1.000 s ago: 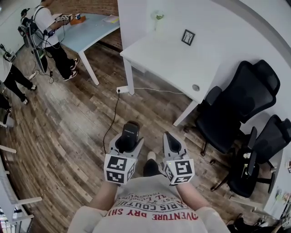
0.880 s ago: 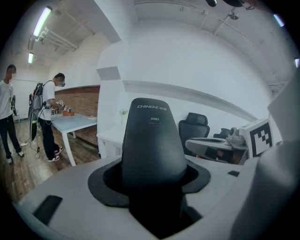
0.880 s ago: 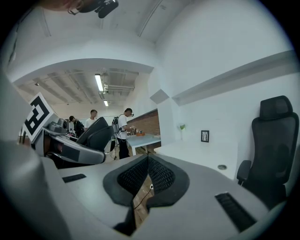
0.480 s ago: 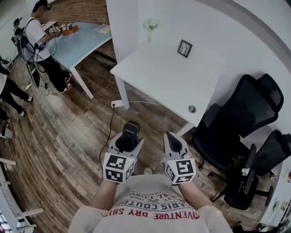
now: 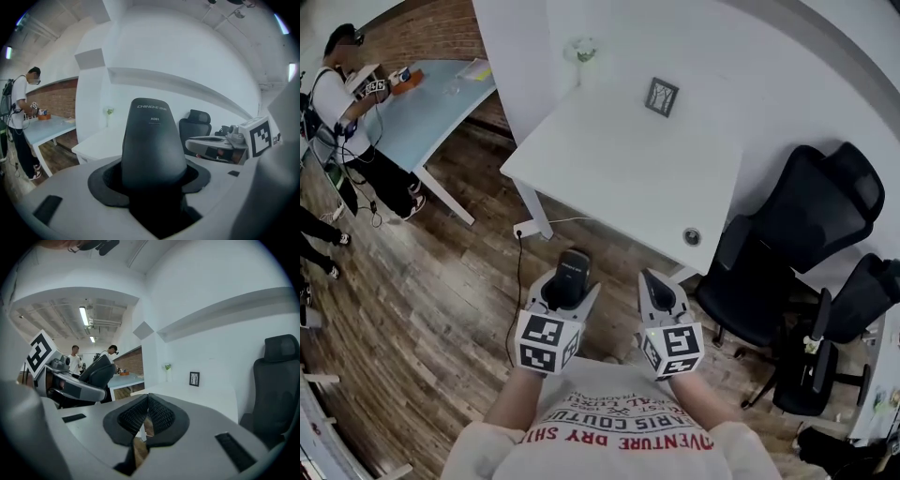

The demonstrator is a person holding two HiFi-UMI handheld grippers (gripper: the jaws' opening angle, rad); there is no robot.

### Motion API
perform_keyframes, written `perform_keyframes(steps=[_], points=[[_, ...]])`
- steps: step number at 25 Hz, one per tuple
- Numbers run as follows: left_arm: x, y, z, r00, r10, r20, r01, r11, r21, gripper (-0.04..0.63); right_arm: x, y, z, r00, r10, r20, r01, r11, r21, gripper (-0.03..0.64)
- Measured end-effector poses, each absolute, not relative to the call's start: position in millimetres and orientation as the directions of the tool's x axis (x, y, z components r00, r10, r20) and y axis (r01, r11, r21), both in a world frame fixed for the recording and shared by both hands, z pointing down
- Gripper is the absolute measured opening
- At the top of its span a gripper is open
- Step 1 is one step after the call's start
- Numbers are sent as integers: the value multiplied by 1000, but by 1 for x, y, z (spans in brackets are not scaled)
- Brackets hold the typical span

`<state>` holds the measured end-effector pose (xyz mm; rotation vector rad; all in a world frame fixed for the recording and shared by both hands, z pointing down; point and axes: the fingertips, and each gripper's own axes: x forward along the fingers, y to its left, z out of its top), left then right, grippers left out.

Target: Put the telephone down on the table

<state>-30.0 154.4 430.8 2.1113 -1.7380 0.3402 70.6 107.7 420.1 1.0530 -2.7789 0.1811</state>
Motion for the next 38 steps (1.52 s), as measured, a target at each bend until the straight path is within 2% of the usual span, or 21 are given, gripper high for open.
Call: perform_keyframes(steps=[11,20,30,38], points=[[-111,36,427,411,-807,424,-911,-385,151,284,4,25,421,-552,-801,231,-831,552,-71,25],[-165,-35,437,541,-716,441,-833,-528,164,285,-53,-33,426,-417,-873,251,-907,417,-56,25],[-175,-90,458,601,-650,465,-790,-570,225,285,-62,-87,438,-342,-892,295,-938,340,-59,25],[-152,-144,463,572,-659,489,-810,-546,212,285,-34,-148,442,-368,-882,295,-929,366,-63,25]])
